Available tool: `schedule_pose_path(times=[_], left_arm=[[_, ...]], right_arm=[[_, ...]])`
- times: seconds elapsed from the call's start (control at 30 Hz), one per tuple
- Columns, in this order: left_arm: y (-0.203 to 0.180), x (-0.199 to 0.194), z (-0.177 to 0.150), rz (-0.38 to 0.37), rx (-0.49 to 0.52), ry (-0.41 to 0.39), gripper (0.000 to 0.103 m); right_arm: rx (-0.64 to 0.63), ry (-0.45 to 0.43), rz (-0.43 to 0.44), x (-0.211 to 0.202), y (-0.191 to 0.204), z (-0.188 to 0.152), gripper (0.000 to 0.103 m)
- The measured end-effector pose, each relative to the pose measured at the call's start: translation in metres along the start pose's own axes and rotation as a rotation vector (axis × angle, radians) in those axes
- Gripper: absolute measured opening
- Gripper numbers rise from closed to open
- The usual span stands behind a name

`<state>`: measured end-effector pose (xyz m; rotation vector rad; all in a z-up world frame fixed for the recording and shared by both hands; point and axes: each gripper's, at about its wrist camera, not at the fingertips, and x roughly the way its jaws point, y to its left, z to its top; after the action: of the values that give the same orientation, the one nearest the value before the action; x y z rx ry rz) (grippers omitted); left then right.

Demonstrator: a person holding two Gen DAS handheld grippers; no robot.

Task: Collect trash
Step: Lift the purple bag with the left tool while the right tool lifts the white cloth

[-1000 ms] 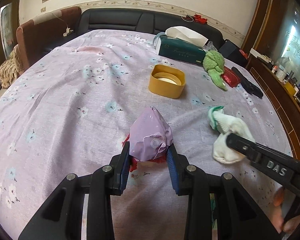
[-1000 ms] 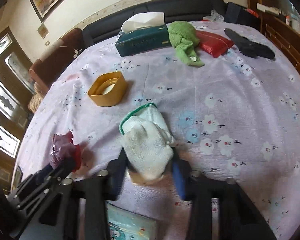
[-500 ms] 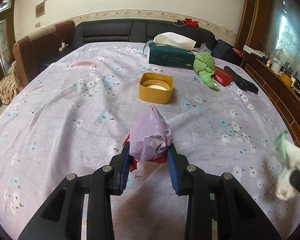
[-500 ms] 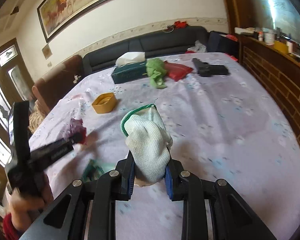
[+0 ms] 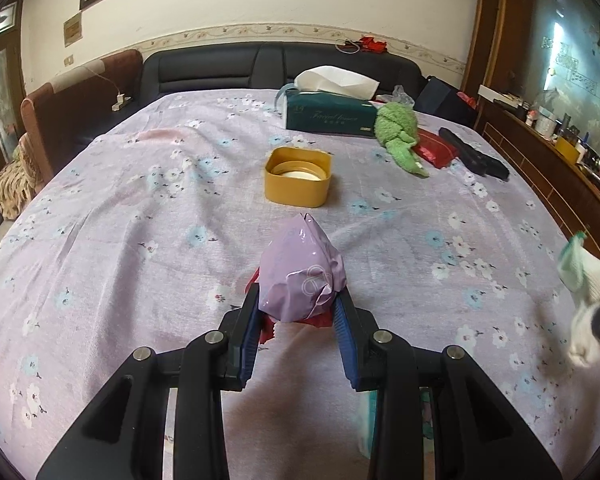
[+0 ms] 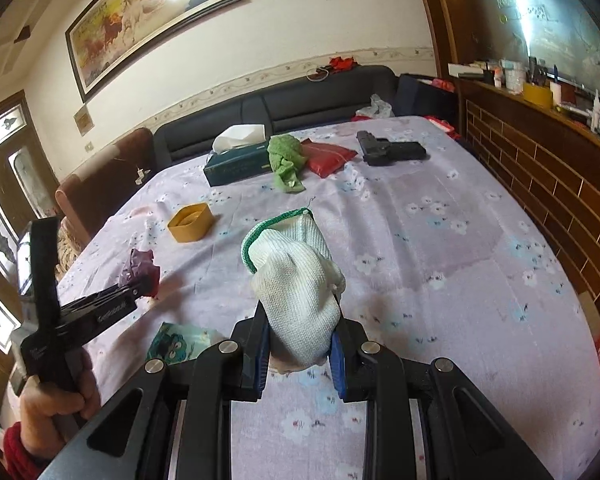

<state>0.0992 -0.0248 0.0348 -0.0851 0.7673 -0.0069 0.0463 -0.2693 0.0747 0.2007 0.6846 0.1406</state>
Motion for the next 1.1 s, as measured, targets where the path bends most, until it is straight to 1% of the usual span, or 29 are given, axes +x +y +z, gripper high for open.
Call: schedule_pose_path(times=[0.1, 0.23, 0.3, 0.37, 0.43, 0.5, 0.6, 0.67, 0.77, 0.87, 0.93, 1.03, 1.1], left_arm=[[-0.006, -0.002, -0.001, 0.003, 0.026, -0.011, 0.033], [-0.011, 0.002, -0.001, 0.0, 0.045, 0.003, 0.033], [-0.014, 0.002, -0.002, 0.007, 0.058, 0.0, 0.033], [-0.016, 0.0, -0.002, 0.007, 0.065, -0.006, 0.033], [-0.019, -0.003, -0.002, -0.007, 0.072, -0.011, 0.033], [-0.022, -0.006, -0.003, -0.015, 0.08, -0.019, 0.033], [-0.027, -0.009, -0.005, -0.054, 0.087, -0.016, 0.033], [-0.033, -0.011, -0.007, -0.078, 0.107, -0.009, 0.033], [-0.046, -0.018, -0.01, -0.091, 0.144, -0.016, 0.032], [-0.06, -0.035, -0.012, -0.11, 0.178, -0.035, 0.033], [-0.069, -0.046, -0.016, -0.13, 0.195, -0.034, 0.033], [-0.082, -0.059, -0.026, -0.134, 0.214, -0.024, 0.033], [-0.09, -0.071, -0.035, -0.157, 0.214, -0.019, 0.033]], right_arm=[[-0.026, -0.019, -0.02, 0.005, 0.003, 0.001, 0.026], [-0.021, -0.025, -0.001, 0.019, 0.002, 0.0, 0.026], [-0.023, -0.031, 0.002, 0.025, 0.002, -0.002, 0.026], [-0.022, -0.018, 0.013, 0.03, 0.002, -0.005, 0.026], [-0.019, -0.01, 0.017, 0.032, -0.002, -0.006, 0.026], [-0.018, -0.016, 0.003, 0.03, -0.006, -0.005, 0.026], [0.01, -0.002, 0.001, 0.027, -0.013, -0.007, 0.026], [0.021, 0.01, -0.009, 0.023, -0.016, -0.011, 0.026], [0.037, 0.017, -0.01, 0.01, -0.019, -0.015, 0.026], [0.037, 0.0, -0.018, -0.012, -0.022, -0.018, 0.026], [0.037, -0.011, -0.026, -0.027, -0.025, -0.021, 0.026], [0.043, -0.022, -0.035, -0.048, -0.031, -0.028, 0.027], [0.051, -0.025, -0.037, -0.059, -0.035, -0.032, 0.027]])
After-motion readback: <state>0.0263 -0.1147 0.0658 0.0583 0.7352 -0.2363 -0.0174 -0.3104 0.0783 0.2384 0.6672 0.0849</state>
